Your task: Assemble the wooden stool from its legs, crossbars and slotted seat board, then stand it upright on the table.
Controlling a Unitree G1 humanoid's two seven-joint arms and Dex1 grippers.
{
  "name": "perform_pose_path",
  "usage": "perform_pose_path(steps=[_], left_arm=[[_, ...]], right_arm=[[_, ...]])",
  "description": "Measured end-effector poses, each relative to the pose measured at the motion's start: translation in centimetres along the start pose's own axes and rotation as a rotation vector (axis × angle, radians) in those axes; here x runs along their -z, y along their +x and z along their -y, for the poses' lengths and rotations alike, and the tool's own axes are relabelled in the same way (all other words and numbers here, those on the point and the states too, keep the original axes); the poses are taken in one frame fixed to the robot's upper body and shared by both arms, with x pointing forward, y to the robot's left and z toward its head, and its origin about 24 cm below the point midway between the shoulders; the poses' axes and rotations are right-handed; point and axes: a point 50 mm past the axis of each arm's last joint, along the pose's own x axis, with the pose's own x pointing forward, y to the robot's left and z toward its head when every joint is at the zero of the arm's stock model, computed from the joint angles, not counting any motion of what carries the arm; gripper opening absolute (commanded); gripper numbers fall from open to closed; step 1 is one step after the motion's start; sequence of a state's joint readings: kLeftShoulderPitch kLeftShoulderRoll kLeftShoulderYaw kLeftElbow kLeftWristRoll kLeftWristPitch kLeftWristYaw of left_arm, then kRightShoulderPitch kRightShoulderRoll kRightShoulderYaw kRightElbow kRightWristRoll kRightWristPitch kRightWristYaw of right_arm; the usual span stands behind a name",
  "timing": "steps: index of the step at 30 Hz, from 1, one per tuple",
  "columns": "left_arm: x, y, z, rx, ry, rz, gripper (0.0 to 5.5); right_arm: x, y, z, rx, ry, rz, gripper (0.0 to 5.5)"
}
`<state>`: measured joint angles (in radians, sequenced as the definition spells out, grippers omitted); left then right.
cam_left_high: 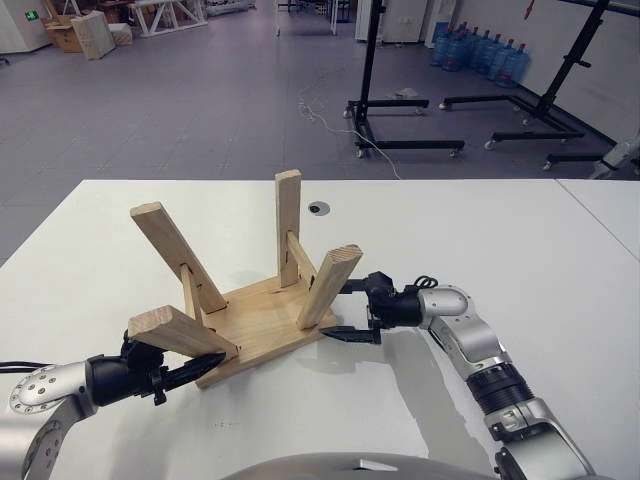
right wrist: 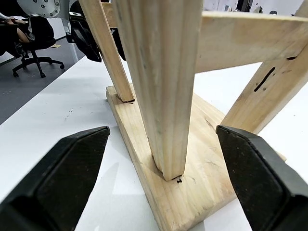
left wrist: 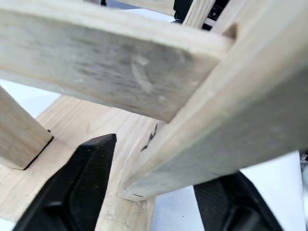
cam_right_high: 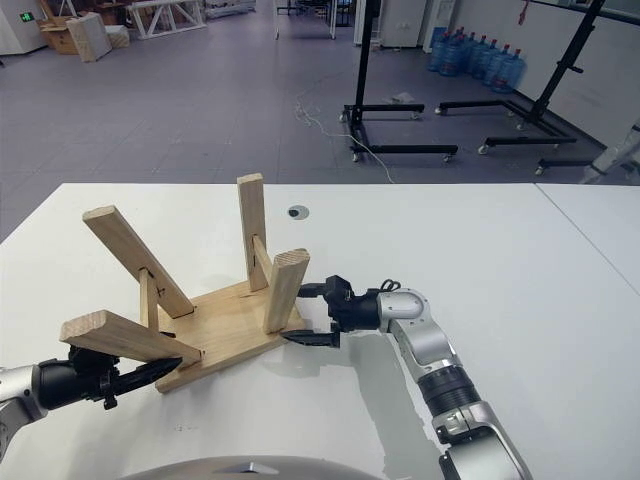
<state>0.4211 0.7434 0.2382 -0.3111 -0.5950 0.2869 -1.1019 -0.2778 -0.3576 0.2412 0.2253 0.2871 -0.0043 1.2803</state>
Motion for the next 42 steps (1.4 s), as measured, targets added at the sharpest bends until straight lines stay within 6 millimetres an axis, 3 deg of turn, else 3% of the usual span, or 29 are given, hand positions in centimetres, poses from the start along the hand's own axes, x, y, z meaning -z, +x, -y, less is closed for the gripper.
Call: perform_pose_path(steps=[3, 5, 19, 29, 36, 42], left_arm=[[0.1, 0.0, -0.1, -0.005, -0.006, 0.009, 1.71], [0.0, 0.1, -0.2, -0.003, 0.011, 0.013, 1.55], [-0.3, 0.4, -0.9, 0.073, 0.063, -0.022, 1.44], [-0.6, 1.2, -1.9, 0.075, 0.056, -0.008, 1.44], [-2.7, 2.5, -2.1, 0.201, -0.036, 0.009, 1.32], [-4.0, 3.4, -0.2, 0.41, -0.154, 0.004, 1.19]], right_arm=[[-0.1, 0.4, 0.0, -0.028, 0.0, 0.001, 4.08], [-0.2, 1.0, -0.1, -0.052, -0.002, 0.015, 3.8], [-0.5, 1.4, -0.3, -0.097, 0.044, 0.059, 1.41], [-0.3, 1.1, 0.1, -0.099, 0.028, 0.065, 1.2], [-1.9, -0.9, 0.4, -0.079, 0.253, 0.058, 1.2], [-4.6, -3.5, -0.7, -0.19, 0.51, -0.06, 1.2]])
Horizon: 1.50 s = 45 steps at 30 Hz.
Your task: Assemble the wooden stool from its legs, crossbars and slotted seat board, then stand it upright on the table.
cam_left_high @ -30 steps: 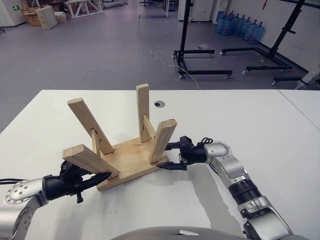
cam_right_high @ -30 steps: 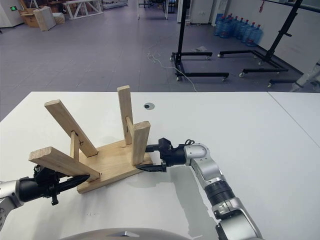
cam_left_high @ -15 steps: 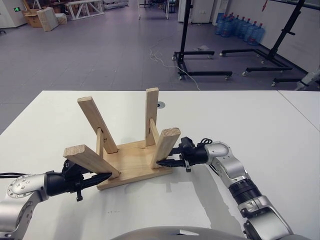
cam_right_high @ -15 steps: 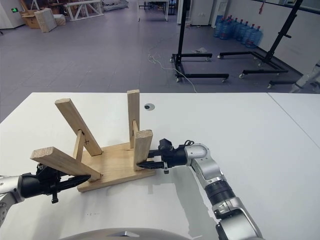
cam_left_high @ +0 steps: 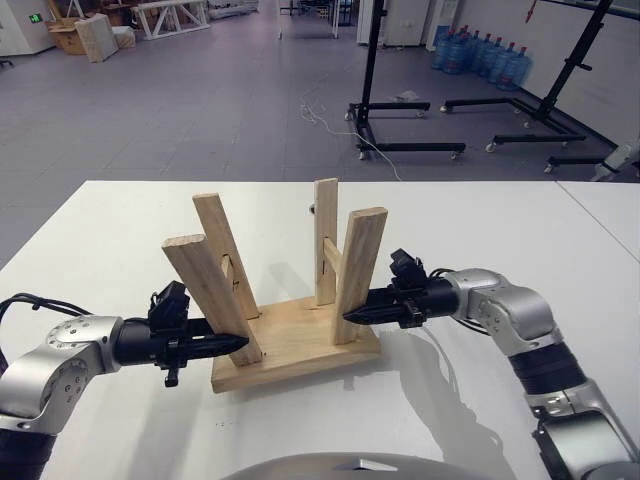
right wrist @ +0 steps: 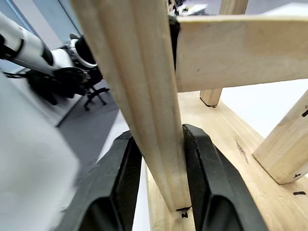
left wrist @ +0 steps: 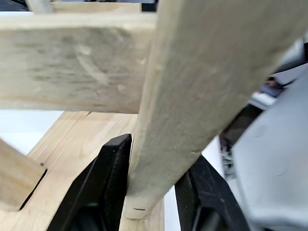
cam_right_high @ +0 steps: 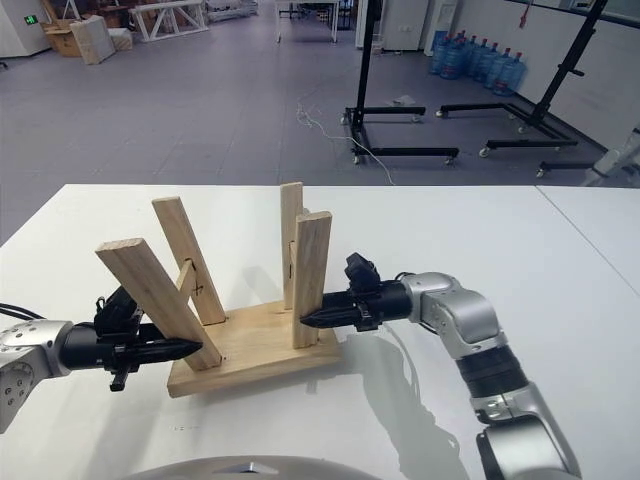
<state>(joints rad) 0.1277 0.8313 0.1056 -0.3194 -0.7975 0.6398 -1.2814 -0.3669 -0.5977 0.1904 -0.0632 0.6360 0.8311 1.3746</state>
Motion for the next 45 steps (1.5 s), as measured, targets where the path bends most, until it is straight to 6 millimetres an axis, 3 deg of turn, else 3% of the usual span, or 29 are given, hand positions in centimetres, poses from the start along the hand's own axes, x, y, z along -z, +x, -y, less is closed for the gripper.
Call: perform_pose_path(steps=[5, 10, 18, 29, 31, 36, 40, 45], left_arm=[[0.2, 1.2, 2.5, 0.104, -0.14, 0.04, 1.08], [0.2, 2.0, 3.3, 0.145, -0.271, 0.069, 1.04], [1.2, 2.8, 3.2, 0.123, -0.355, 0.138, 1.04], [2.3, 3.6, 4.1, 0.152, -0.409, 0.187, 1.04], [2.3, 3.6, 4.0, 0.148, -0.4, 0.193, 1.5], [2.4, 4.2, 2.1, 0.044, -0.384, 0.209, 2.34], [2.5, 3.8, 0.7, -0.033, -0.392, 0.305, 2.85], [2.6, 2.8, 0.3, -0.045, -0.427, 0.3, 2.9]], right_arm=[[-0.4, -1.4, -2.6, -0.077, 0.291, -0.073, 1.2], [-0.4, -2.7, -3.7, -0.076, 0.508, -0.088, 1.19], [-0.8, -3.3, -3.1, -0.039, 0.582, -0.112, 1.19], [-0.1, -4.0, -3.9, -0.074, 0.755, -0.155, 1.19], [-0.2, -4.0, -3.9, -0.067, 0.755, -0.148, 1.19], [0.3, -3.0, -2.6, -0.029, 0.792, -0.128, 2.11], [-1.2, -2.4, -1.1, 0.0, 0.757, -0.075, 2.67], [-2.0, -3.1, -0.9, 0.009, 0.74, -0.026, 3.49]])
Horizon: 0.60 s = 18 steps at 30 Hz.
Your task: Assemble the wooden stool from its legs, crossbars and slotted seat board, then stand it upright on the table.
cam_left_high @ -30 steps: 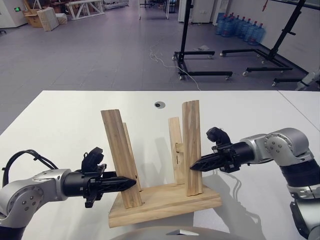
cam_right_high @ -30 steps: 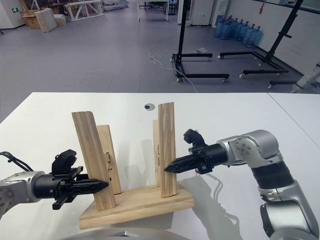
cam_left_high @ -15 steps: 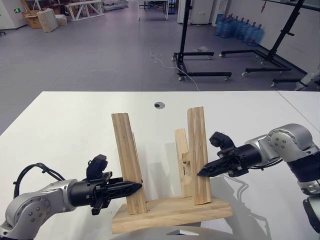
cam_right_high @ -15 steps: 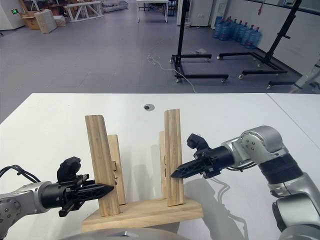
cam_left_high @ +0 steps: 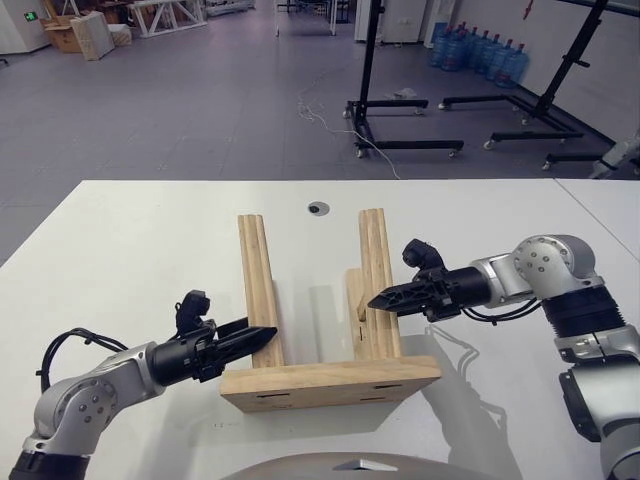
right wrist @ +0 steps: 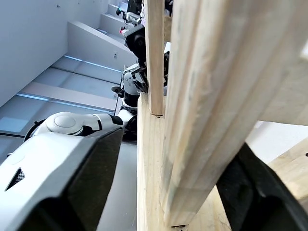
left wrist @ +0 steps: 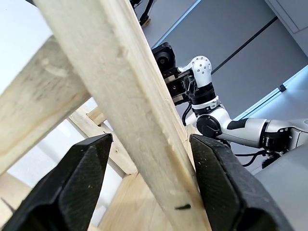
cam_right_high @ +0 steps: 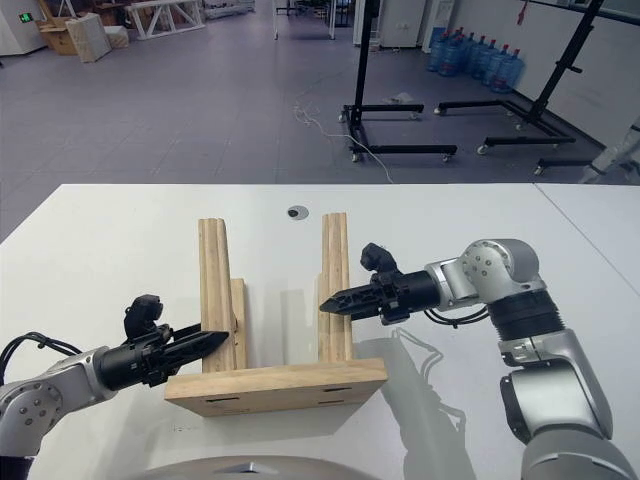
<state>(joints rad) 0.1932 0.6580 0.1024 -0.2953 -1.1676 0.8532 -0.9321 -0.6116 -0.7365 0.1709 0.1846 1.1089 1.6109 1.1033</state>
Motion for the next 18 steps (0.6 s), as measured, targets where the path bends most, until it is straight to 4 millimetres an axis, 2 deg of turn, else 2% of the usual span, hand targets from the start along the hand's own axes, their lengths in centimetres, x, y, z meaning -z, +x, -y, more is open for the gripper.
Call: perform_pose_path(steps=[3, 4, 8, 12, 15, 18], left_arm=[[0.0, -0.8, 0.0, -0.014, -0.038, -0.004, 2.9], [-0.1, -1.0, 0.0, -0.017, -0.046, 0.003, 2.9], [-1.2, -1.7, -0.3, -0.043, -0.057, 0.029, 3.54], [-2.3, -2.4, -0.2, -0.066, -0.019, 0.06, 3.57], [-3.1, -4.0, 0.3, -0.097, 0.046, 0.083, 3.57], [-3.2, -6.2, 0.9, -0.196, 0.185, 0.044, 3.57]], right_arm=[[0.0, -0.6, -0.2, 0.004, -0.007, 0.021, 3.81], [0.1, -0.6, -0.1, 0.003, -0.005, 0.026, 3.81], [0.3, -1.0, 0.1, -0.002, -0.025, 0.066, 3.87], [0.1, -1.7, 0.1, 0.0, -0.105, 0.137, 3.87], [-0.2, -2.6, -0.2, 0.007, -0.194, 0.188, 3.87], [0.9, -4.4, 0.0, 0.059, -0.247, 0.203, 3.87]])
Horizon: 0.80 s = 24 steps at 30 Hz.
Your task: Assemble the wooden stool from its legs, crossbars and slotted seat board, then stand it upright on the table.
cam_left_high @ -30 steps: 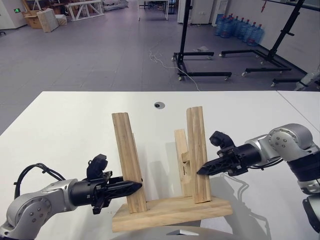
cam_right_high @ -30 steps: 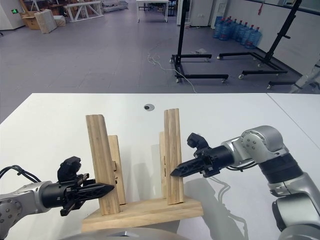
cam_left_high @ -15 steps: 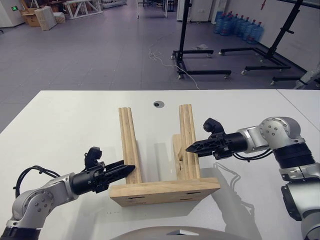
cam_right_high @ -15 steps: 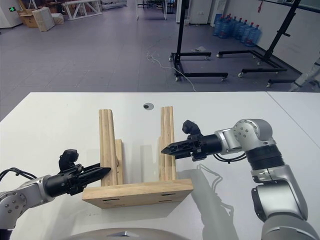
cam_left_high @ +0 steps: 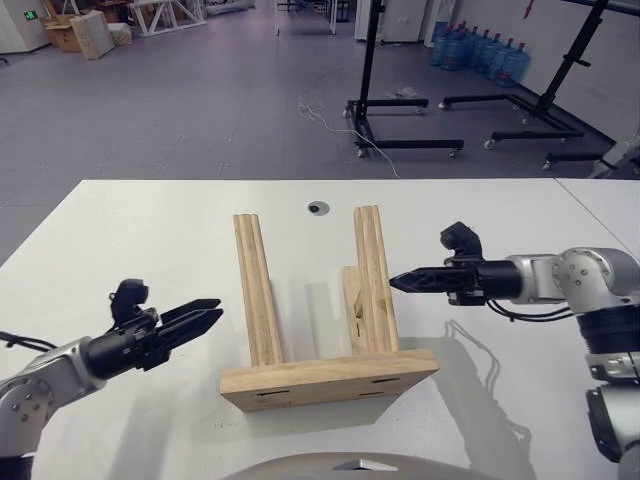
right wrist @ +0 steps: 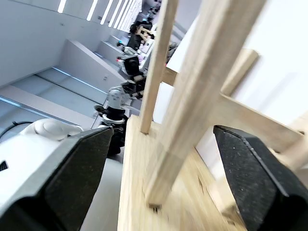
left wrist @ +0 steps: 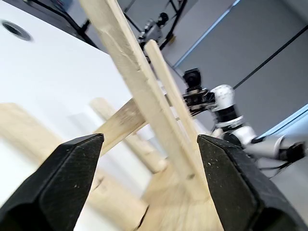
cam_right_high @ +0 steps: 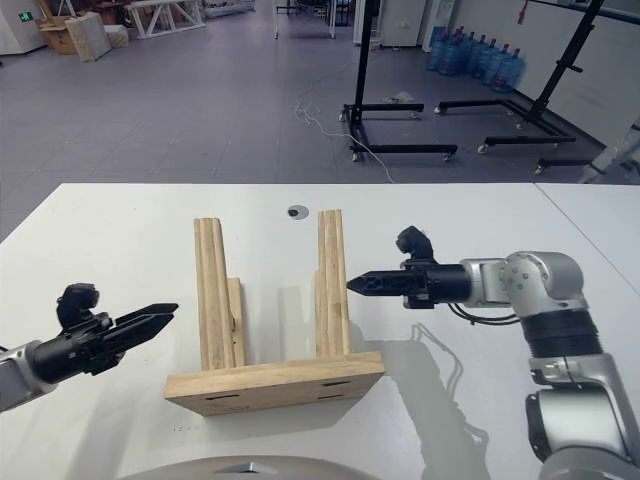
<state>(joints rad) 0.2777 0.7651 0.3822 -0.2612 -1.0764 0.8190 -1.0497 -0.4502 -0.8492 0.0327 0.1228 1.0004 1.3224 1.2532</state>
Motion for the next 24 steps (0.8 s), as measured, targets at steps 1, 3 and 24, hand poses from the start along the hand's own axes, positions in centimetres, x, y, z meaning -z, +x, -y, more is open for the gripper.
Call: perform_pose_path(steps=[1, 3, 24], left_arm=[[0.2, -0.8, -0.2, -0.051, 0.053, -0.031, 3.57], [1.0, -2.5, -0.2, -0.118, 0.135, -0.091, 3.57], [7.6, 1.0, 1.6, -0.072, 0.827, -0.455, 3.57]], right_arm=[[0.2, -0.5, 0.1, 0.022, -0.026, 0.003, 3.87], [0.5, -1.5, 0.5, 0.071, -0.096, 0.016, 3.87], [11.7, -2.2, 3.9, 0.207, -1.022, -0.364, 3.87]])
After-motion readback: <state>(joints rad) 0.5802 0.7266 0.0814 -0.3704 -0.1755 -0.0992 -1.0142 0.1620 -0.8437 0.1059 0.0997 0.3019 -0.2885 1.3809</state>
